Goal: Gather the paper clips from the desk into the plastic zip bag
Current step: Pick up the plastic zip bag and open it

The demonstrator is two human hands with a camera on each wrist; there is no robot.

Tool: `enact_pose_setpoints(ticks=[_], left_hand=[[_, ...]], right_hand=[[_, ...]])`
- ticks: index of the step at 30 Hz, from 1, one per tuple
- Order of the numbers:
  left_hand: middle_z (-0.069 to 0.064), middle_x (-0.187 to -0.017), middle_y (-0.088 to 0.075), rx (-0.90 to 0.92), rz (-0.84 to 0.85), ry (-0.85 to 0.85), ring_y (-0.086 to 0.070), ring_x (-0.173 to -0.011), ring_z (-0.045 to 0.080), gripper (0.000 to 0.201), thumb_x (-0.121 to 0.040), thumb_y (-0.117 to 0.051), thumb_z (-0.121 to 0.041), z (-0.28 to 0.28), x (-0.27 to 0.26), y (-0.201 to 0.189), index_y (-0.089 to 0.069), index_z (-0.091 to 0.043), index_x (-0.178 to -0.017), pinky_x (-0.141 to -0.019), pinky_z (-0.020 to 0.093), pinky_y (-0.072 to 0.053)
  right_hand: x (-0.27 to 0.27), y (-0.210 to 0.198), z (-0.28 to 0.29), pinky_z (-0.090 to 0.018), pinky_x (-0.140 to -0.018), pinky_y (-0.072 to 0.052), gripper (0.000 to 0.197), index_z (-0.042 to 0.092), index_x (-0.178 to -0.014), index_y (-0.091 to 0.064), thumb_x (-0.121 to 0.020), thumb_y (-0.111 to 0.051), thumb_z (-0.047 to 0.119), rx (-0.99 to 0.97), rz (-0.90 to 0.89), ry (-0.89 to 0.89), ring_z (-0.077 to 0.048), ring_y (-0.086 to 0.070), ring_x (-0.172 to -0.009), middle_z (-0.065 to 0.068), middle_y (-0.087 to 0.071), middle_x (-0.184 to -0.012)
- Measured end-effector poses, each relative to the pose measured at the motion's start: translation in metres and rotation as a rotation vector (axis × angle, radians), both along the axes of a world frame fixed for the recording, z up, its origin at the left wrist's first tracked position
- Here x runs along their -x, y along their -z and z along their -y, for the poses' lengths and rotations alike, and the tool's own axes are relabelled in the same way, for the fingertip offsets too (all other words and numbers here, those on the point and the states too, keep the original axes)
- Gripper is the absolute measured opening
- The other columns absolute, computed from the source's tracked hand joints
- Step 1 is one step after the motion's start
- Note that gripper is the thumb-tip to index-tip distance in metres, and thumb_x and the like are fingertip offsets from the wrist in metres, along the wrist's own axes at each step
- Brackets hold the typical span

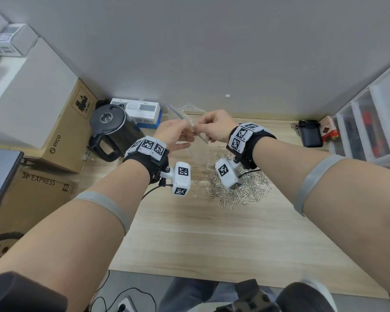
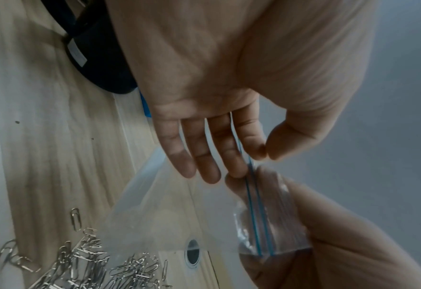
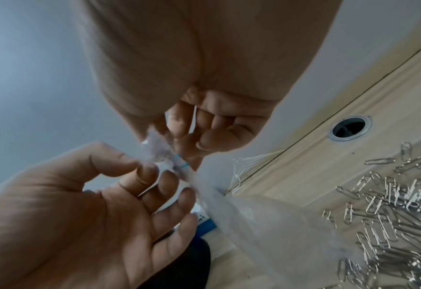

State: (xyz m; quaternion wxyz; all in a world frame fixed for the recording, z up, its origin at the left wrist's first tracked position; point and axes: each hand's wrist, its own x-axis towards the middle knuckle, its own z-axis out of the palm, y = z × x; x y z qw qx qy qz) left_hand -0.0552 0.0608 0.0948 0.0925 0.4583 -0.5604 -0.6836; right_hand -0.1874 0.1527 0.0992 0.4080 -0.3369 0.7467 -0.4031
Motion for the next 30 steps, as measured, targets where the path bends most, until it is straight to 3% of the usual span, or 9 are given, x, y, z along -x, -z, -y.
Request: enact_pose_setpoints(ticks=[3, 4, 7, 11, 21, 26, 30], left_hand=[[0.000, -0.067, -0.059, -0.061, 0.064, 0.018, -0.068, -0.072, 0.021, 0.039, -0.086, -0.067, -0.052, 0.000, -0.002, 0.005, -0.058, -0.017, -0.070, -0.071, 0.034, -0.057], [-0.001, -0.067, -0.058, -0.053, 0.077, 0.046, -0.067, -0.071, 0.020, 0.042, -0.084, -0.069, -0.056, -0.001, -0.002, 0.007, -0.058, -0.018, -0.073, -0.069, 0.033, -0.057], [0.000, -0.067, -0.058, 0.002, 0.091, 0.123, -0.064, -0.072, 0.022, 0.029, -0.091, -0.070, -0.040, -0.007, -0.003, 0.009, -0.060, -0.015, -0.081, -0.068, 0.033, -0.055], [0.006, -0.068, -0.059, -0.047, 0.014, 0.155, -0.061, -0.066, 0.020, 0.023, -0.097, -0.064, -0.025, -0.011, -0.006, 0.010, -0.057, -0.014, -0.078, -0.062, 0.029, -0.053], [0.002, -0.055, -0.053, -0.185, -0.055, 0.144, -0.048, -0.055, 0.016, 0.025, -0.102, -0.053, -0.016, -0.018, -0.014, 0.011, -0.054, -0.012, -0.077, -0.059, 0.027, -0.043], [0.004, -0.057, -0.048, -0.218, -0.119, 0.125, -0.046, -0.055, 0.017, 0.033, -0.104, -0.049, -0.016, -0.018, -0.017, 0.012, -0.050, -0.011, -0.071, -0.057, 0.026, -0.044], [0.002, -0.054, -0.047, -0.210, -0.141, 0.079, -0.044, -0.050, 0.015, 0.031, -0.103, -0.048, -0.014, -0.017, -0.013, 0.007, -0.050, -0.012, -0.072, -0.051, 0.025, -0.043]], right_hand=[[-0.003, 0.003, -0.008, -0.021, -0.050, -0.050, 0.007, 0.004, -0.085, -0.074, -0.083, -0.074, 0.011, 0.020, 0.053, 0.026, -0.012, -0.054, -0.048, 0.001, -0.063, -0.059], [-0.004, 0.005, -0.010, -0.022, -0.052, -0.052, 0.006, 0.004, -0.084, -0.074, -0.083, -0.074, 0.010, 0.031, 0.074, 0.022, -0.011, -0.055, -0.049, -0.001, -0.063, -0.061], [-0.004, 0.010, -0.017, -0.020, -0.059, -0.057, 0.007, 0.007, -0.078, -0.071, -0.084, -0.073, 0.005, 0.049, 0.123, -0.006, -0.005, -0.060, -0.051, -0.008, -0.065, -0.070], [-0.003, 0.012, -0.019, -0.020, -0.062, -0.059, 0.010, 0.007, -0.077, -0.069, -0.085, -0.074, 0.005, 0.025, 0.205, -0.022, -0.008, -0.063, -0.058, -0.008, -0.065, -0.073], [-0.009, 0.016, -0.017, -0.021, -0.060, -0.057, 0.020, 0.009, -0.074, -0.057, -0.087, -0.068, -0.003, -0.028, 0.391, -0.010, -0.013, -0.060, -0.064, -0.008, -0.062, -0.075], [-0.006, 0.011, -0.023, -0.019, -0.056, -0.057, 0.022, 0.006, -0.072, -0.058, -0.090, -0.061, -0.006, 0.008, 0.504, 0.023, -0.008, -0.064, -0.053, -0.001, -0.067, -0.059], [-0.006, 0.010, -0.018, -0.020, -0.055, -0.057, 0.024, 0.006, -0.071, -0.055, -0.090, -0.061, -0.006, 0.032, 0.551, 0.077, -0.010, -0.063, -0.051, -0.003, -0.067, -0.058]])
